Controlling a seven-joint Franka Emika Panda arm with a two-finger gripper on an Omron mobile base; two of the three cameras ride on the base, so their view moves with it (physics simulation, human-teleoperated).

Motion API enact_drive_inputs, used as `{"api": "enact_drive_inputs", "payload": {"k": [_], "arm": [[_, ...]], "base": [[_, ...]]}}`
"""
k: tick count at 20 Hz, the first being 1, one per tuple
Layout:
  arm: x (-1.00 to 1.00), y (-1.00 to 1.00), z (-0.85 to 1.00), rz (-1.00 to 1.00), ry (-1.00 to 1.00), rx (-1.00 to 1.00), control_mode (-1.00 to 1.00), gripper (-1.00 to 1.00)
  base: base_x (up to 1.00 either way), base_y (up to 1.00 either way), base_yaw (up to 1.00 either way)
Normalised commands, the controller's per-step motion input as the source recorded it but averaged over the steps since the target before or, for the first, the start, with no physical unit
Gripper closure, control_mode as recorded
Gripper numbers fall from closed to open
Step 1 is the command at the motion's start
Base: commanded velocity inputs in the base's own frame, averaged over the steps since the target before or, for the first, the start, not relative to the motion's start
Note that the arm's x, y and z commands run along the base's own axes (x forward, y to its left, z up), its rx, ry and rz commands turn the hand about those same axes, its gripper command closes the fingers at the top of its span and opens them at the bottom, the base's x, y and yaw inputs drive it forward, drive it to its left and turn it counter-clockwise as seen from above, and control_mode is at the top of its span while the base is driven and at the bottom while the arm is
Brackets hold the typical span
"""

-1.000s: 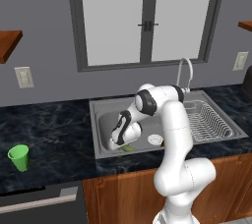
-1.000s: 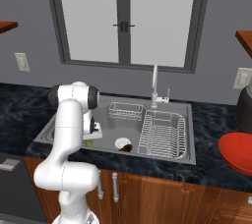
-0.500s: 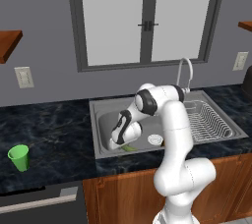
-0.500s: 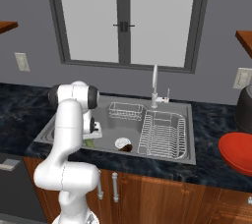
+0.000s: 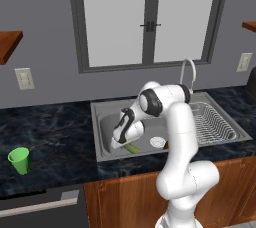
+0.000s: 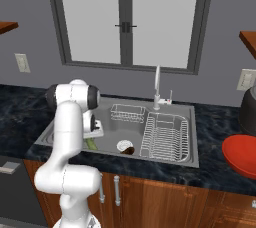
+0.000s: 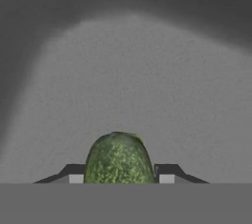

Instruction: Remove the cucumber and sweet potato from the sink. Then move the bowl and cup from the counter to the sink for washing.

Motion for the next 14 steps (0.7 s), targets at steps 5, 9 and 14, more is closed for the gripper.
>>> {"api": "enact_drive_inputs", "payload": {"k": [5, 9, 14], "arm": [[0.00, 0.00, 0.37, 0.02, 0.01, -0.04, -1.00, 1.00], [0.00, 0.00, 0.40, 0.03, 0.00, -0.06, -1.00, 1.00], [-0.03, 0.00, 0.37, 0.02, 0.00, -0.04, -1.00, 1.00]], "base": [[0.00, 0.00, 0.00], [0.00, 0.00, 0.00], [0.00, 0.00, 0.00]]}}
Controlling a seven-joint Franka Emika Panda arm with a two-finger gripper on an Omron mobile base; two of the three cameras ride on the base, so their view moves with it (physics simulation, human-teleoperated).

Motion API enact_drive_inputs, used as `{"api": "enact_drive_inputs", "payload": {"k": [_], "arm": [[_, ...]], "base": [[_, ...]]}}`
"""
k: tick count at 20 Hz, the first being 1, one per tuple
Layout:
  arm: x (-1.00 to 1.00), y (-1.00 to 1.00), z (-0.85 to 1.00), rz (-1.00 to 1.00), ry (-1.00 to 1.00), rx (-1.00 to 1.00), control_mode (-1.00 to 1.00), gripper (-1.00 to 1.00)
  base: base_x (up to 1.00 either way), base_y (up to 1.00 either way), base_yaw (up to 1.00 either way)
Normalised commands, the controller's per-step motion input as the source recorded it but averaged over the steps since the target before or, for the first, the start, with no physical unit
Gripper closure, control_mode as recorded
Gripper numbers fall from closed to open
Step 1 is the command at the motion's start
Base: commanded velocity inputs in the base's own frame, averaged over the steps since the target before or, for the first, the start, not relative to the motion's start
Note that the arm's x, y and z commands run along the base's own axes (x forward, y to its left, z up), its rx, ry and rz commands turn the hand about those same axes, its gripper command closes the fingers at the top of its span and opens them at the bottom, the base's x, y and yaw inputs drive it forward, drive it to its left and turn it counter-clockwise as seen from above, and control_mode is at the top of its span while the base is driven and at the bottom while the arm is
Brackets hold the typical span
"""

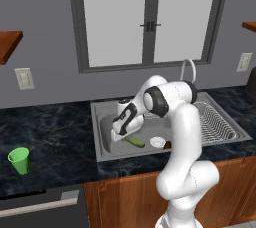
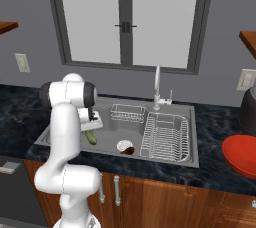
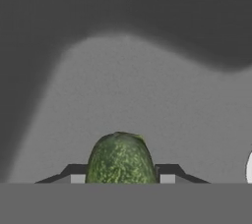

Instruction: Remove the cucumber and sweet potato from the sink. Then move the bowl and cup from the counter to the sink for washing.

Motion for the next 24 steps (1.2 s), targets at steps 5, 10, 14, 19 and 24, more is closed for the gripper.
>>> {"api": "enact_drive_inputs", "payload": {"k": [5, 10, 14, 19, 24], "arm": [[-0.01, 0.00, 0.41, 0.01, 0.00, -0.02, -1.00, 1.00], [0.00, 0.00, 0.46, 0.02, 0.00, -0.01, -1.00, 1.00], [-0.07, 0.00, 0.45, 0.01, 0.00, 0.00, -1.00, 1.00], [-0.15, 0.03, 0.40, 0.01, -0.03, 0.00, -1.00, 1.00], [-0.15, 0.17, 0.29, 0.00, -0.11, 0.00, -1.00, 1.00]], "base": [[0.00, 0.00, 0.00], [0.00, 0.00, 0.00], [0.00, 0.00, 0.00], [0.00, 0.00, 0.00], [0.00, 0.00, 0.00]]}}
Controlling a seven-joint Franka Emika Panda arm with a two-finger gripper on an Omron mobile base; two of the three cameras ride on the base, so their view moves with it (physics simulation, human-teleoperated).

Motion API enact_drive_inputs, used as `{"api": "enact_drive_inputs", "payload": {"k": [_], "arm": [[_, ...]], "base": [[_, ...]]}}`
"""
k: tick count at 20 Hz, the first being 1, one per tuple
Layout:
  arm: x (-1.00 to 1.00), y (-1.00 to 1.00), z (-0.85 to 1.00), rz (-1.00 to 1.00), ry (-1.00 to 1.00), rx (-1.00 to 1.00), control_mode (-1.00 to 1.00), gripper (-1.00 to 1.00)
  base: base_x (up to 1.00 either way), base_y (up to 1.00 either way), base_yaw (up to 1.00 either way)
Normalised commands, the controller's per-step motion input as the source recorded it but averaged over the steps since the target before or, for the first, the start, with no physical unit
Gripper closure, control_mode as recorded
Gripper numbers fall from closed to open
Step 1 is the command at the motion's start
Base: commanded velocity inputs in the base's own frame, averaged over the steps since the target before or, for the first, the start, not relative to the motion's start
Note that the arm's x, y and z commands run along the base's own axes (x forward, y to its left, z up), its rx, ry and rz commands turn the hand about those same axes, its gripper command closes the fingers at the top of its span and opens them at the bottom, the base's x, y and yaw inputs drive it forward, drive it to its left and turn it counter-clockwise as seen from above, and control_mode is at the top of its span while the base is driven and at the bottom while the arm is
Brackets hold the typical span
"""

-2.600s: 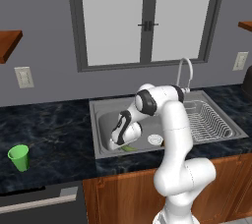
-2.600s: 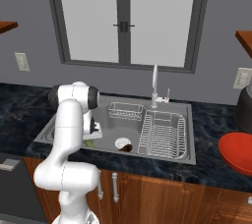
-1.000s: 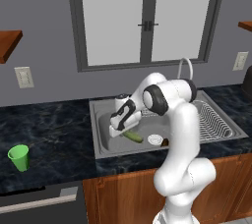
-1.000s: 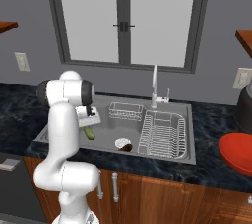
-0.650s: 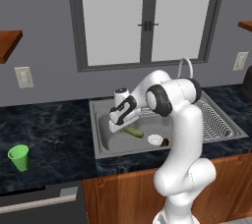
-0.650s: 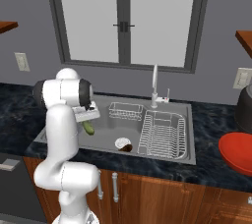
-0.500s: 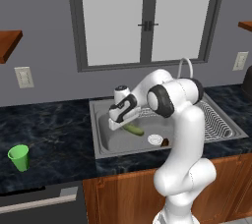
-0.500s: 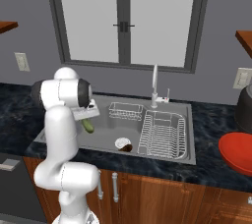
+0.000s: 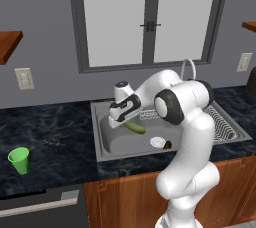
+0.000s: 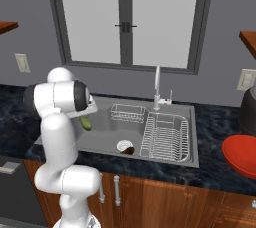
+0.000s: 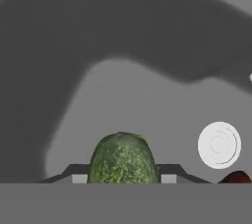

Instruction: Remove the cucumber and sweet potato from the sink. Then move the bowl and cup from the counter to the sink for washing.

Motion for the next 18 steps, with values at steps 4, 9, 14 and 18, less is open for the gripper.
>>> {"api": "enact_drive_inputs", "payload": {"k": [4, 9, 14, 18], "arm": [[-0.12, 0.19, 0.31, 0.00, -0.08, 0.00, -1.00, 1.00], [-0.10, 0.23, 0.28, 0.00, -0.06, 0.00, -1.00, 1.00], [-0.09, 0.24, 0.28, 0.00, -0.01, 0.00, -1.00, 1.00], [-0.05, 0.32, 0.20, 0.00, 0.00, 0.01, -1.00, 1.00]], "base": [[0.00, 0.00, 0.00], [0.00, 0.00, 0.00], [0.00, 0.00, 0.00], [0.00, 0.00, 0.00]]}}
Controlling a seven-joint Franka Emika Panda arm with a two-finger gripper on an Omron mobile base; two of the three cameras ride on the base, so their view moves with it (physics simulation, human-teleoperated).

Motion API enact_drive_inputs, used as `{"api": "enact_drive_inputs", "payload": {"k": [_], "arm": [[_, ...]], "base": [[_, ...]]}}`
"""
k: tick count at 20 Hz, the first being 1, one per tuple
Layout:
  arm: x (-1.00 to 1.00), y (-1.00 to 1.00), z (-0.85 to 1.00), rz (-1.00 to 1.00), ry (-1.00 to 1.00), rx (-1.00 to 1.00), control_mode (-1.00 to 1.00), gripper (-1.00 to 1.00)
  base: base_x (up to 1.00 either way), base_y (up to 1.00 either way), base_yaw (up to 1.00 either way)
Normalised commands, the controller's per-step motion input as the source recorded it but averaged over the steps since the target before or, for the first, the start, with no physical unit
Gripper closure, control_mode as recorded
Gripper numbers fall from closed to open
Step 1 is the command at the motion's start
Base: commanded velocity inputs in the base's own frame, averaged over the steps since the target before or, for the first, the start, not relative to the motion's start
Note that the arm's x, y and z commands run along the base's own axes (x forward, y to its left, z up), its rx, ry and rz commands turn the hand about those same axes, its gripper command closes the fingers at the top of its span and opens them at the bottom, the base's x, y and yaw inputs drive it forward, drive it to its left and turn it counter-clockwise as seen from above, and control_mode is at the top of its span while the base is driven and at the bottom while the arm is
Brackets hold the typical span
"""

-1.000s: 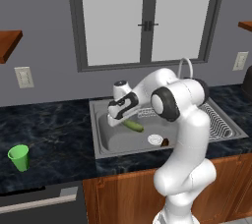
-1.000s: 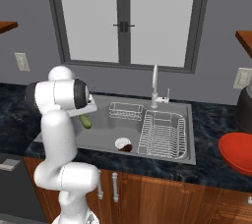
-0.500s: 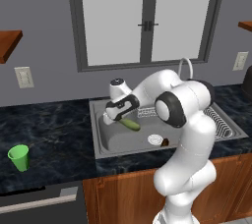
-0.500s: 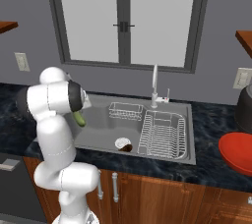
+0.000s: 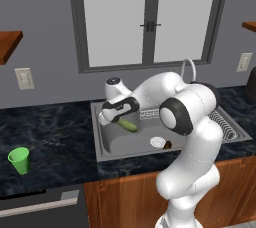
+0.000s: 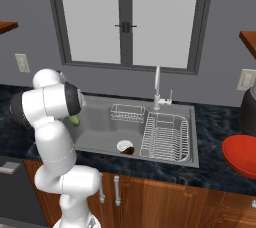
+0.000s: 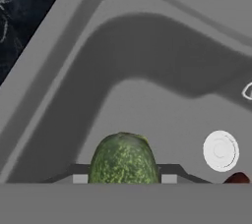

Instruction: Remove the cucumber and sweet potato from the sink. Then move the bowl and cup from the counter to the sink for washing.

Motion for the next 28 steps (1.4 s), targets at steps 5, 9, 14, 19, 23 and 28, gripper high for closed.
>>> {"api": "enact_drive_inputs", "payload": {"k": [5, 9, 14, 19, 23, 28], "arm": [[-0.05, 0.37, 0.15, 0.00, 0.00, 0.08, -1.00, 1.00], [-0.05, 0.40, 0.12, 0.00, 0.00, 0.08, -1.00, 1.00], [-0.04, 0.43, 0.07, 0.00, 0.00, 0.07, -1.00, 1.00], [-0.01, 0.46, 0.03, 0.00, 0.00, 0.05, -1.00, 1.00], [0.00, 0.48, 0.02, 0.00, 0.00, 0.04, -1.00, 1.00], [0.00, 0.48, 0.01, 0.00, 0.00, 0.02, -1.00, 1.00]], "base": [[0.00, 0.00, 0.00], [0.00, 0.00, 0.00], [0.00, 0.00, 0.00], [0.00, 0.00, 0.00], [0.00, 0.00, 0.00], [0.00, 0.00, 0.00]]}}
